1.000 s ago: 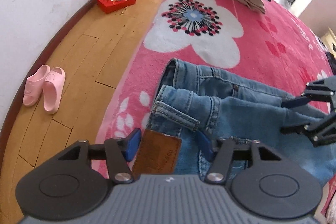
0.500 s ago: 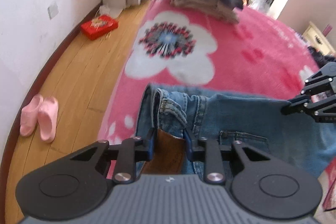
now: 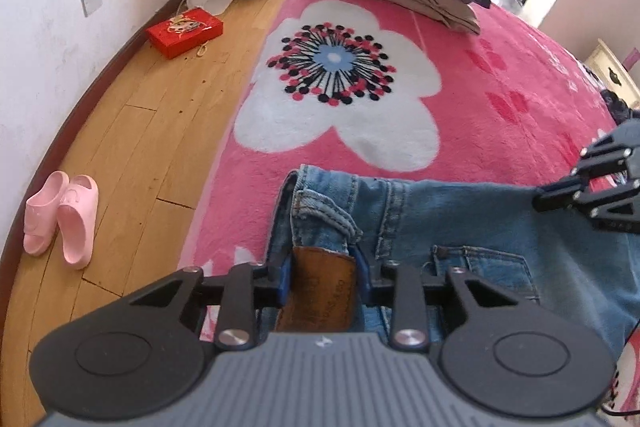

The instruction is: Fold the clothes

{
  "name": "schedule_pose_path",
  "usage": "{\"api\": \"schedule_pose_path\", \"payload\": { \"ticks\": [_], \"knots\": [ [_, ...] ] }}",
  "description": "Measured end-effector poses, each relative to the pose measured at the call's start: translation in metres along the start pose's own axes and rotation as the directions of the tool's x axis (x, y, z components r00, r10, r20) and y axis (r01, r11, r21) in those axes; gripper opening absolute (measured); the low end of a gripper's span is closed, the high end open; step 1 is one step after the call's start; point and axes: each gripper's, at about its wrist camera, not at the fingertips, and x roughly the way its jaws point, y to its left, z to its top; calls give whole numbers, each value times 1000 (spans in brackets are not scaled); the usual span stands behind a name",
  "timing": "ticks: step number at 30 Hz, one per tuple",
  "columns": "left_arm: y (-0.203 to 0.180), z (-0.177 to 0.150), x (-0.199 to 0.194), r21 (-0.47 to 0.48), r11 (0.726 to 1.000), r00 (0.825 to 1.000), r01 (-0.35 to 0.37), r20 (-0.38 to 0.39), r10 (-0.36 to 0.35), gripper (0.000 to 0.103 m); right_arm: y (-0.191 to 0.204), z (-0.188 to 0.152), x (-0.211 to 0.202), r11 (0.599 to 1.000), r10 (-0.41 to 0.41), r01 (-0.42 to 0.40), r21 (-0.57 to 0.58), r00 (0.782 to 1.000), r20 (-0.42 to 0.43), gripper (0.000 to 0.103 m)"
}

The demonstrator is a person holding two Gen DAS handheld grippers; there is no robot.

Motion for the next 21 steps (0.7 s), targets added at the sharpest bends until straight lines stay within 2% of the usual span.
{"api": "schedule_pose_path", "payload": {
  "ticks": [1, 6, 7, 9, 11, 14, 16, 17, 19, 21],
  "knots": [
    [0, 1, -2, -7, 1000, 1000, -6, 7, 6, 40, -1, -2, 5, 1000, -1, 1, 14, 1000, -1, 2],
    [5, 8, -22, -58, 997, 997, -52, 56, 55, 44, -5, -9, 11, 996, -9, 7, 93, 1000, 26, 3],
    [1, 10, -30, -52, 996, 994, -71, 83, 75, 40, -5, -10, 10, 995, -14, 10, 102, 999, 34, 3],
    [-13, 12, -46, -5, 994, 983, -110, 145, 110, 40, -3, -12, 8, 993, -29, 23, 113, 998, 47, 3],
    [-28, 13, -52, 34, 997, 985, -75, 160, 69, 40, -1, -13, 7, 992, -44, 36, 122, 997, 58, 3],
    [-58, 11, -31, 125, 992, 994, -22, 107, 9, 40, 1, -15, 11, 988, -64, 54, 147, 996, 69, 3],
    [-73, 8, -4, 171, 984, 998, -40, 49, 32, 40, 1, -17, 11, 983, -91, 76, 166, 992, 85, 5],
    [-77, 7, 11, 178, 982, 998, -61, 24, 57, 40, 1, -19, 11, 979, -108, 90, 183, 990, 92, 11],
    [-75, 7, 29, 136, 986, 995, -97, 21, 95, 40, 0, -24, 2, 956, -166, 134, 261, 980, 105, 22],
    [-72, 8, 34, 83, 990, 994, -110, 20, 109, 41, -2, -33, -17, 918, -218, 156, 364, 966, 137, 24]
  ]
}}
